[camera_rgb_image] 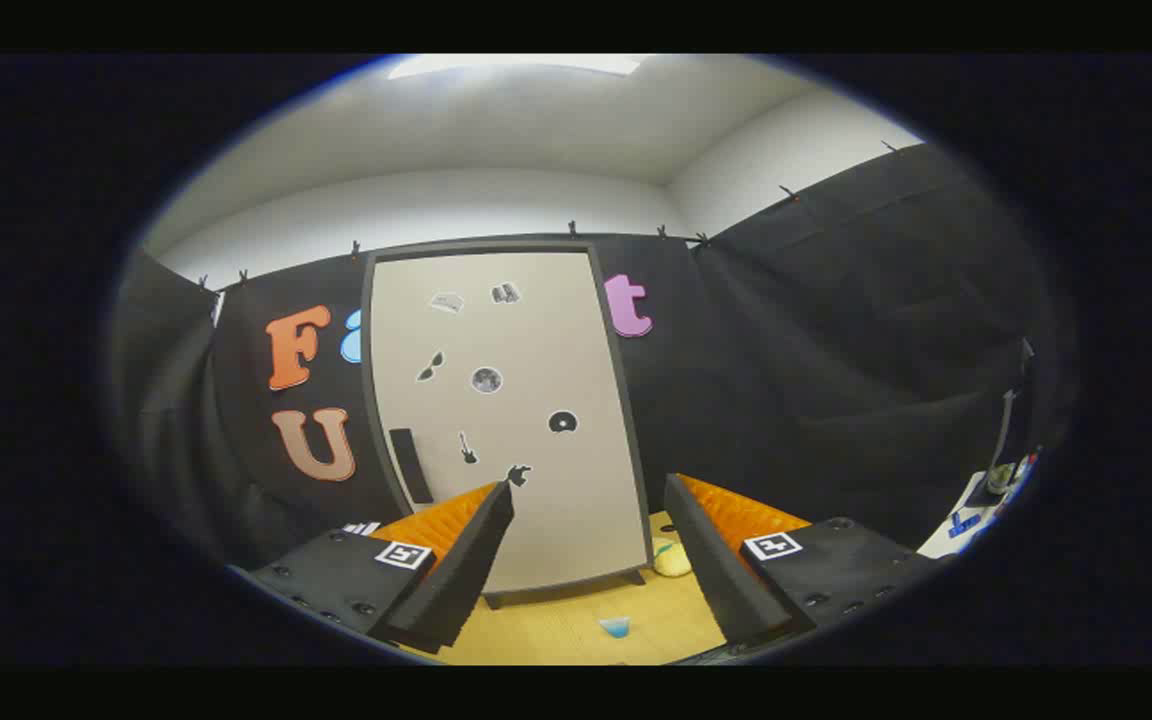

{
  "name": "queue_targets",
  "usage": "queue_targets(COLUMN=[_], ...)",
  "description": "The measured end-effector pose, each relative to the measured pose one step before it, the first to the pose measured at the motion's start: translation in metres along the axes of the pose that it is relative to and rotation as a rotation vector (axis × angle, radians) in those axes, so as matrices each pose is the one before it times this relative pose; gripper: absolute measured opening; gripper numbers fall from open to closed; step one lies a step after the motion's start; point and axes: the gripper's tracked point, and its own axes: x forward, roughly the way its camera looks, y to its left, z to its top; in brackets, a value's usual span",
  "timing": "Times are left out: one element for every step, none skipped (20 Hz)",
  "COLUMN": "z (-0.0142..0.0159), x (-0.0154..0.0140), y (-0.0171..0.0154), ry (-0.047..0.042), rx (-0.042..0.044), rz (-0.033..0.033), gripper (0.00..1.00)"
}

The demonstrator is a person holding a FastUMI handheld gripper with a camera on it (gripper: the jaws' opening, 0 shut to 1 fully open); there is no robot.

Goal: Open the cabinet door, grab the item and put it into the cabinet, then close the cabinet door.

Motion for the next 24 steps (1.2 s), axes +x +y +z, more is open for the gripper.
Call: queue_targets(z=[-0.00101, -0.00117, -0.00124, -0.00132, -0.00166, -0.00219, -0.00142, -0.00103, -0.00132, -0.00107, -0.00083, -0.00069, -0.00147, -0.00199, -0.00329, -0.00319, -0.00375, -0.00187, -0.00227, -0.00058, -0.00151, -0.00078, -0.00103, 0.00122], x=[-0.00012, 0.00029, 0.00073, 0.00042, 0.00135, 0.00170, 0.00176, 0.00063, 0.00203, 0.00150, 0.00116, 0.00189, 0.00119, 0.00235, 0.00233, 0.00316, 0.00367, 0.00449, 0.00484, 0.00630, 0.00616, 0.00701, 0.00775, 0.00802], y=[0.00054, 0.00023, 0.00075, 0.00132, 0.00254, 0.00228, 0.00296, 0.00334, 0.00253, 0.00294, 0.00343, 0.00328, 0.00393, 0.00626, 0.00808, 0.00706, 0.00674, 0.00577, 0.00628, 0.00590, 0.00676, 0.00629, 0.00647, 0.00737], ry=[0.00077, 0.00281, 0.00257, 0.00352, 0.00390, 0.00386, 0.00381, 0.00375, 0.00331, 0.00321, 0.00196, 0.00167, 0.00117, 0.00308, 0.00624, 0.00903, 0.00884, 0.00843, 0.00539, 0.00472, 0.00452, 0.00501, 0.00519, -0.00066], rx=[0.00040, 0.00001, 0.00003, -0.00026, -0.00179, -0.00325, -0.00516, -0.00437, -0.00281, -0.00160, -0.00088, -0.00125, -0.00173, -0.00116, -0.00348, -0.00738, -0.01010, -0.00967, -0.00650, -0.00101, -0.00145, -0.00580, -0.00720, -0.00905], rz=[0.00045, -0.00042, -0.00006, 0.00212, 0.00424, 0.00484, 0.00529, 0.00508, 0.00438, 0.00465, 0.00530, 0.00431, 0.00664, 0.01370, 0.01830, 0.01661, 0.01393, 0.01392, 0.01175, 0.01169, 0.01141, 0.01243, 0.01328, 0.01419], gripper=[0.98, 0.98, 0.98, 0.98, 0.98, 0.98, 0.98, 0.98, 0.98, 0.98, 0.98, 0.98, 0.98, 0.98, 0.98, 0.98, 0.98, 0.98, 0.98, 0.98, 0.98, 0.98, 0.98, 0.98])
